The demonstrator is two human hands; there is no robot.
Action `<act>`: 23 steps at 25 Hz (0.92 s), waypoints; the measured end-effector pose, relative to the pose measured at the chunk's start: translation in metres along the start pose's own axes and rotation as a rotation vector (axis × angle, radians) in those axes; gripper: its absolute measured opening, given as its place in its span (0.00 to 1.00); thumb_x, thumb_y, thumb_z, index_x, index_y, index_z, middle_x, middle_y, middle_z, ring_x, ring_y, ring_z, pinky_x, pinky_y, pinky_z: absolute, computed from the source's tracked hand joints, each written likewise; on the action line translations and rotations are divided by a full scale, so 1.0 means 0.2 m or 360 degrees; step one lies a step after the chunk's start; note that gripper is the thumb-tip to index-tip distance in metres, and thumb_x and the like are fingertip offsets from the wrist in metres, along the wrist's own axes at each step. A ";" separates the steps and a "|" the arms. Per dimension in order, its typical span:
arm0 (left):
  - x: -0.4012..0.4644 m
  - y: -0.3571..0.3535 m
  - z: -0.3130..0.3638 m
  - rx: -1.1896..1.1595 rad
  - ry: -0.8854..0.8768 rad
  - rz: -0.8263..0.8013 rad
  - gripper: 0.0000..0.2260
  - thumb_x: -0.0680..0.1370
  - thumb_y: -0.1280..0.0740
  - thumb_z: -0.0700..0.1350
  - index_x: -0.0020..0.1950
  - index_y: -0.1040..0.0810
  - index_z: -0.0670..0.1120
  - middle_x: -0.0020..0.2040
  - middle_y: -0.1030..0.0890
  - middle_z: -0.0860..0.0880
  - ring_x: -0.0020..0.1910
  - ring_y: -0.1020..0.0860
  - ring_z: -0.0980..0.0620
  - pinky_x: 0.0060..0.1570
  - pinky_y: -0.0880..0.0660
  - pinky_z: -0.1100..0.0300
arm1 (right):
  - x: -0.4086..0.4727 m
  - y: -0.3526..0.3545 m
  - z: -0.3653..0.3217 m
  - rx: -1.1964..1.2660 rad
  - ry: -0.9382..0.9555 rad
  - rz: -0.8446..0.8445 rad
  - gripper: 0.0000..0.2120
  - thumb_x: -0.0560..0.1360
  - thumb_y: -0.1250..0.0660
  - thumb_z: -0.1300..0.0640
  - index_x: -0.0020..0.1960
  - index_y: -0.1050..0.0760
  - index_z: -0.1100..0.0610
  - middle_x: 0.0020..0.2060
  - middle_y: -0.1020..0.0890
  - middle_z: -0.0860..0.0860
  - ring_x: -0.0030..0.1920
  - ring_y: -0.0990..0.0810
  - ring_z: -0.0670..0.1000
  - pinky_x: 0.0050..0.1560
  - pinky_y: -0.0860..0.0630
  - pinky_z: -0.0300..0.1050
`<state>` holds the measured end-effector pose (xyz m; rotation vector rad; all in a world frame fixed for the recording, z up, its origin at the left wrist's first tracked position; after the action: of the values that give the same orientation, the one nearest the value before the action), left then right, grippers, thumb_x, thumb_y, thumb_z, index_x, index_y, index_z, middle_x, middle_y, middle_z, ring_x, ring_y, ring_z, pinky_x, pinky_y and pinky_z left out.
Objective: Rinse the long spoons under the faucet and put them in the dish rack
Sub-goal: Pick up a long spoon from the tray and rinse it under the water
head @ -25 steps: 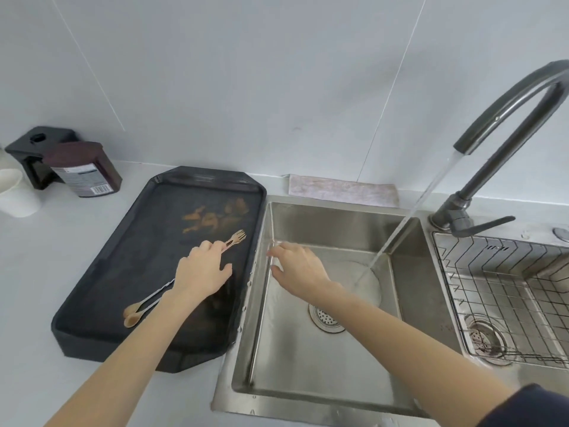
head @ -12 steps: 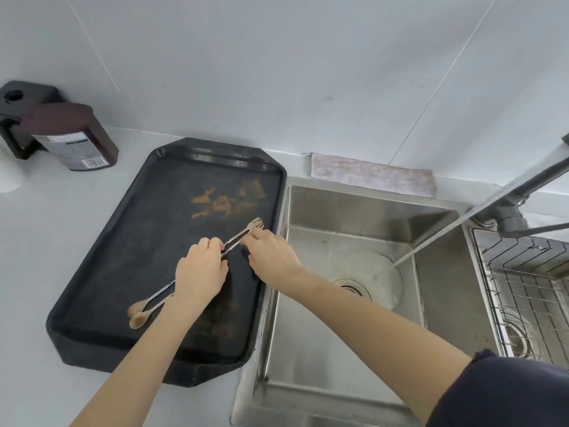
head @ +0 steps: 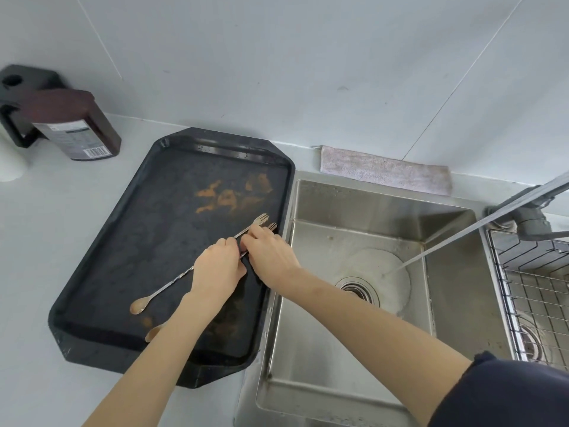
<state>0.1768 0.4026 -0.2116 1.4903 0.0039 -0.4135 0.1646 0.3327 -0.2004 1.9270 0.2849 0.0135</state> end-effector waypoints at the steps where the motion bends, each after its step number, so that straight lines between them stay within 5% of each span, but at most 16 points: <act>1: 0.00 0.00 0.00 -0.0032 0.0011 -0.0002 0.09 0.76 0.39 0.42 0.55 0.27 0.40 0.54 0.21 0.43 0.51 0.21 0.43 0.48 0.26 0.55 | -0.01 0.00 0.01 0.0029 -0.0015 0.0000 0.11 0.74 0.39 0.70 0.55 0.26 0.63 0.58 0.27 0.59 0.55 0.25 0.60 0.52 0.27 0.51; 6: -0.03 0.05 0.01 -0.0324 0.0048 0.0036 0.09 0.76 0.37 0.42 0.54 0.27 0.40 0.53 0.22 0.42 0.50 0.22 0.42 0.49 0.27 0.54 | -0.07 0.03 0.06 0.0672 -0.0249 0.0171 0.08 0.75 0.41 0.67 0.52 0.27 0.63 0.55 0.26 0.58 0.50 0.22 0.60 0.52 0.23 0.53; 11: -0.04 0.13 0.09 -0.0614 -0.0009 0.0086 0.04 0.76 0.37 0.43 0.47 0.30 0.42 0.51 0.23 0.43 0.46 0.24 0.43 0.43 0.30 0.53 | -0.17 0.05 0.16 0.1525 -0.0805 0.0305 0.09 0.76 0.37 0.61 0.56 0.29 0.61 0.50 0.22 0.54 0.48 0.24 0.49 0.46 0.25 0.36; 14: -0.06 0.18 0.17 -0.0710 -0.0089 0.0148 0.05 0.75 0.37 0.42 0.48 0.29 0.41 0.49 0.24 0.44 0.45 0.26 0.44 0.43 0.32 0.55 | -0.23 0.08 0.23 0.1922 -0.1019 0.0362 0.07 0.76 0.37 0.58 0.53 0.28 0.58 0.46 0.22 0.52 0.50 0.20 0.53 0.55 0.21 0.47; 18: -0.13 0.28 0.33 -0.0876 -0.0236 0.0300 0.05 0.76 0.38 0.40 0.50 0.27 0.40 0.45 0.26 0.48 0.42 0.27 0.47 0.43 0.30 0.54 | -0.34 0.20 0.33 0.2300 -0.1011 0.0508 0.05 0.76 0.36 0.61 0.51 0.29 0.58 0.40 0.21 0.51 0.39 0.21 0.45 0.46 0.23 0.39; 23: -0.19 0.36 0.56 -0.0948 -0.0367 0.0412 0.05 0.75 0.38 0.39 0.51 0.26 0.41 0.45 0.26 0.51 0.42 0.28 0.49 0.46 0.28 0.54 | -0.48 0.36 0.48 0.2306 -0.0925 0.0605 0.03 0.76 0.35 0.59 0.48 0.26 0.58 0.37 0.22 0.49 0.39 0.21 0.44 0.41 0.25 0.35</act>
<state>0.1327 0.3070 -0.1211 0.8372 -0.2283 -0.3332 0.0988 0.2007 -0.1567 3.2310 -0.6699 -0.6491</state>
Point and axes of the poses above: each hand's wrist, its own x-axis towards the middle knuckle, its own y-axis out of the back of the hand, z = x × y, the point moved 7 cm from there along x, towards the middle knuckle
